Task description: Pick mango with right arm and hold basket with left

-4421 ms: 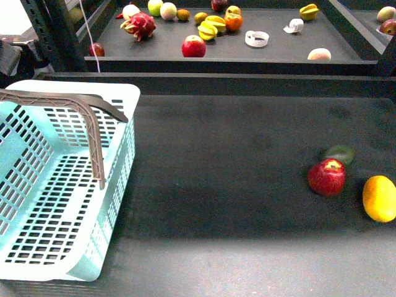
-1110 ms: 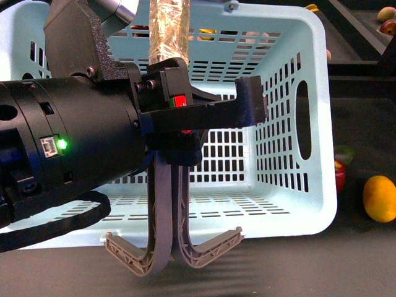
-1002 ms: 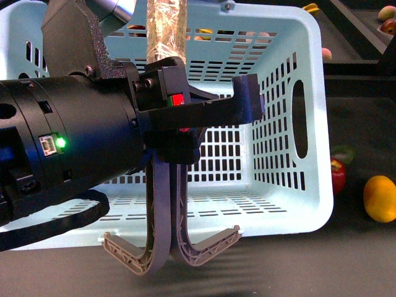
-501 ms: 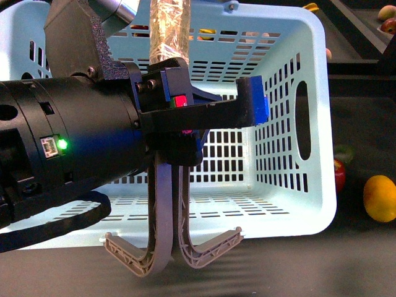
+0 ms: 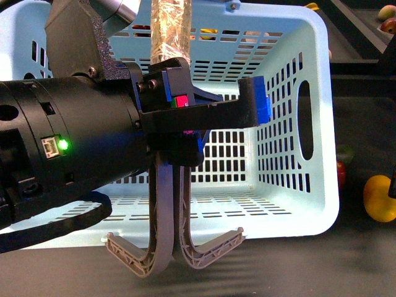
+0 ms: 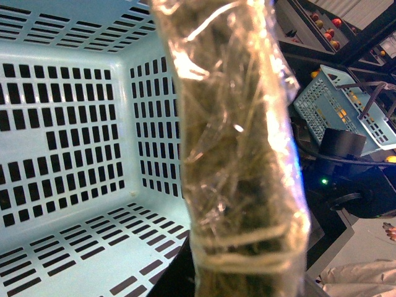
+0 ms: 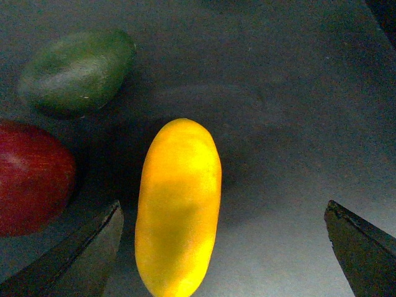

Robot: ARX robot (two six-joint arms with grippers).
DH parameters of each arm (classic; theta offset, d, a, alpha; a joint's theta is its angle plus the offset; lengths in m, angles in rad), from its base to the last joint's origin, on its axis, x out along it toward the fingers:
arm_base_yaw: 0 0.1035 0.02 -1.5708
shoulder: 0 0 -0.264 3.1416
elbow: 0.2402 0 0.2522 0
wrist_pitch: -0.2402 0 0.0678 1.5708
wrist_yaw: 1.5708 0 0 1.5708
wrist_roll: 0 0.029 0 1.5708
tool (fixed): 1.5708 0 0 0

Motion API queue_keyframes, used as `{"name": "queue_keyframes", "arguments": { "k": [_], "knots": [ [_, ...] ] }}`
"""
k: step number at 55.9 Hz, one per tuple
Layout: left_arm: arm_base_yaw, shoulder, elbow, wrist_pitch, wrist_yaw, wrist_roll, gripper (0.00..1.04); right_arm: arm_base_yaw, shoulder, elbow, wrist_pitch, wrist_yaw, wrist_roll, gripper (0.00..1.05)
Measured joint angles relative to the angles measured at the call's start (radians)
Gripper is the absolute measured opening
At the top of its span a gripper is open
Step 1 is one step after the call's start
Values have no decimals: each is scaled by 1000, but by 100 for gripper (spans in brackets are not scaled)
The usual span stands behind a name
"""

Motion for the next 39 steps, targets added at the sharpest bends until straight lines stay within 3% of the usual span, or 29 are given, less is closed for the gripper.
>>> {"name": "queue_keyframes", "arguments": {
  "k": [39],
  "knots": [
    [0, 0, 1, 0, 0, 0, 5, 61, 225, 245, -92, 76, 27, 97]
  ]
}}
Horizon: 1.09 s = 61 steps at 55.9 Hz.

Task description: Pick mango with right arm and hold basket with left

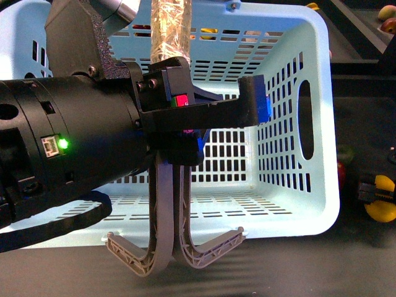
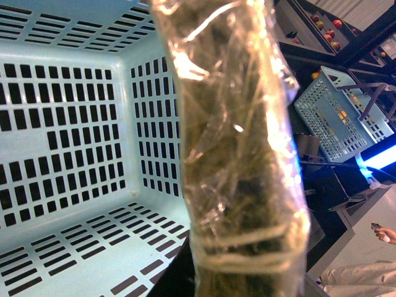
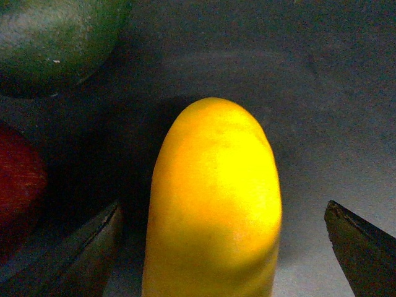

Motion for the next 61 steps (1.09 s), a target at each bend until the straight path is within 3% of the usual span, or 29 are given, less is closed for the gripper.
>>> {"name": "queue_keyframes", "arguments": {
  "k": [11, 29, 51, 61],
  "knots": [
    [0, 0, 0, 0, 0, 0, 5, 1, 63, 36, -10, 13, -3, 97],
    [0, 0, 0, 0, 0, 0, 5, -13, 65, 30, 3, 3, -6, 59],
    [0, 0, 0, 0, 0, 0, 5, -58, -244, -247, 56, -192, 61, 57],
    [0, 0, 0, 0, 0, 0, 5, -28, -531, -410, 26, -328, 156, 57]
  ]
}}
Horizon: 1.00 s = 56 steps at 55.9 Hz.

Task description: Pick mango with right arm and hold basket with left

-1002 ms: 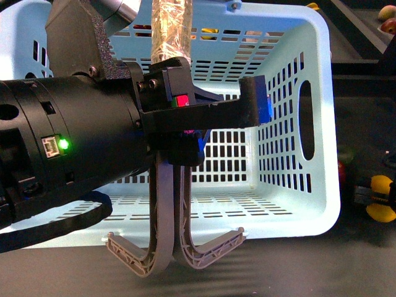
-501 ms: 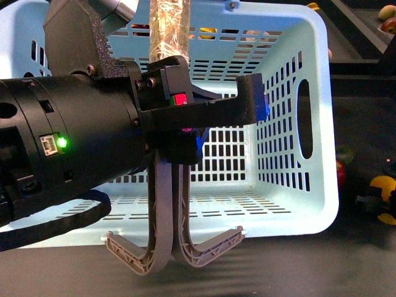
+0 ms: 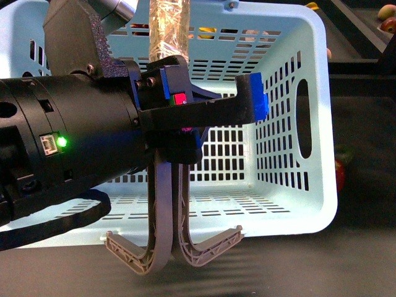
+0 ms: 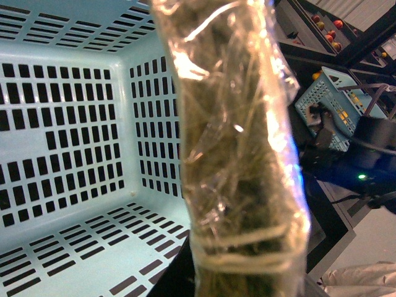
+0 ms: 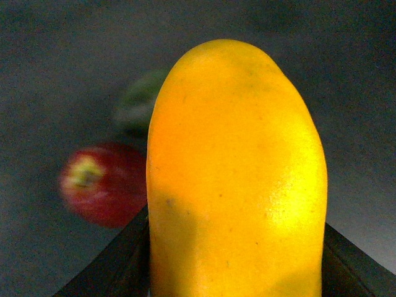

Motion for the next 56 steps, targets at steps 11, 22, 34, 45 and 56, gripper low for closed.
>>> {"name": "queue_keyframes", "arguments": {
  "k": [11, 22, 34, 45, 56],
  "knots": [
    [0, 0, 0, 0, 1, 0, 5, 101, -304, -115, -78, -125, 95, 57],
    [0, 0, 0, 0, 0, 0, 5, 258, -574, -159, -152, -189, 163, 57],
    [0, 0, 0, 0, -1, 0, 5, 495, -718, -161, -182, -169, 194, 57],
    [0, -1, 0, 0, 0, 0, 5, 620, -579, -98, -183, -79, 194, 57],
    [0, -1, 0, 0, 0, 0, 5, 672, -446, -45, -172, 10, 204, 56]
  ]
}}
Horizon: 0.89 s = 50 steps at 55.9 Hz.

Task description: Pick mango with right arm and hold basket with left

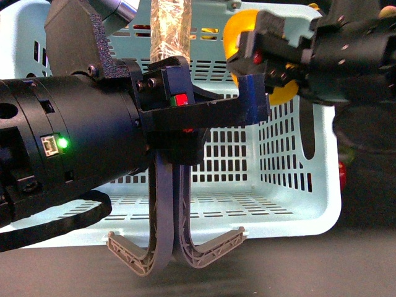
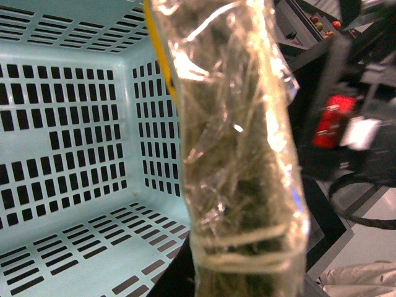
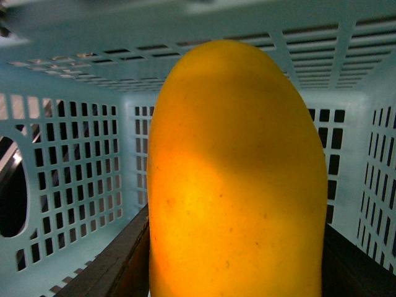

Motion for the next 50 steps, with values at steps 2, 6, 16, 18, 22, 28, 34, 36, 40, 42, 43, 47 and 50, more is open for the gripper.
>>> {"name": "queue_keyframes", "arguments": {
  "k": [2, 6, 16, 18, 22, 28, 34, 36, 40, 42, 43, 47, 50],
  "knots": [
    [0, 0, 0, 0, 0, 0, 5, 5, 10, 0, 8, 4, 3, 57],
    [0, 0, 0, 0, 0, 0, 5, 13, 21, 0, 20, 11, 8, 66],
    [0, 0, 0, 0, -1, 1, 5, 18, -49, -19, 29, 24, 14, 95],
    [0, 0, 0, 0, -1, 1, 5, 16, -69, -27, 29, 24, 16, 98],
    [0, 0, -1, -4, 3, 2, 5, 6, -173, -63, 12, 32, 14, 96],
    [0, 0, -1, -6, -2, -14, 5, -11, -306, -107, -28, 40, 14, 97],
    [0, 0, 0, -6, -4, -8, 5, -42, -494, -166, -104, 60, 13, 97],
    [0, 0, 0, -6, -4, -7, 5, -53, -552, -184, -131, 68, 13, 97],
    [0, 0, 0, -6, -3, -3, 5, -79, -663, -224, -189, 84, 9, 97],
    [0, 0, 0, -6, -4, -4, 5, -91, -717, -246, -217, 91, 5, 97],
    [0, 0, 0, -6, -4, -4, 5, -99, -754, -263, -237, 95, 2, 97],
    [0, 0, 0, -6, -3, -4, 5, -124, -861, -314, -291, 117, -8, 97],
    [0, 0, 0, -6, -3, -7, 5, -143, -950, -360, -335, 142, -17, 97]
  ]
}}
